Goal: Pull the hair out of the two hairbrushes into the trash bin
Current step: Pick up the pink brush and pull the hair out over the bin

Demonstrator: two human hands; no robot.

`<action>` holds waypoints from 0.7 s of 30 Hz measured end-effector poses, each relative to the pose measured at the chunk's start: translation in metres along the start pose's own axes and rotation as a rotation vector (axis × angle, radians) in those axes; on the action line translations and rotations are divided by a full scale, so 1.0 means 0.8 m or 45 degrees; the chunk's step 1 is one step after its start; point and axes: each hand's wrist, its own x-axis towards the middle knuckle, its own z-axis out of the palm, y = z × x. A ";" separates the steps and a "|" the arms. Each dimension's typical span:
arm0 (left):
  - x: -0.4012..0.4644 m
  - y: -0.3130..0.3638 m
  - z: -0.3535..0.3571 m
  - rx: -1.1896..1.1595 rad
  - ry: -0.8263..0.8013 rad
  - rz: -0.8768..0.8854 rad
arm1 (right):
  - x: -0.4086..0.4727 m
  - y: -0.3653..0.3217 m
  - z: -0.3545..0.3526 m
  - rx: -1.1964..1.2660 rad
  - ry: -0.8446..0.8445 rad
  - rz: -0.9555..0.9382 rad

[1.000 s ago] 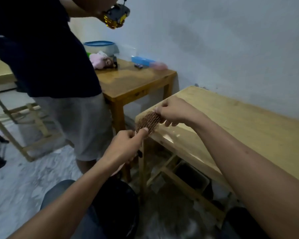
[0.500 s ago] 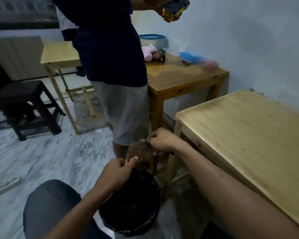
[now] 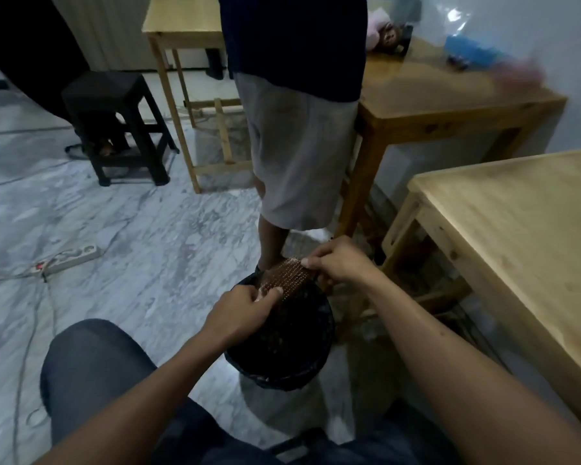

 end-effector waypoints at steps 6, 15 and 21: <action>0.002 -0.005 0.009 0.136 0.024 -0.016 | 0.001 0.012 0.011 0.080 -0.015 0.006; 0.007 -0.040 0.007 0.203 0.078 -0.061 | -0.003 0.014 0.010 0.100 0.043 0.004; 0.018 -0.067 0.000 0.211 0.119 -0.051 | -0.013 0.009 -0.006 0.049 0.144 0.021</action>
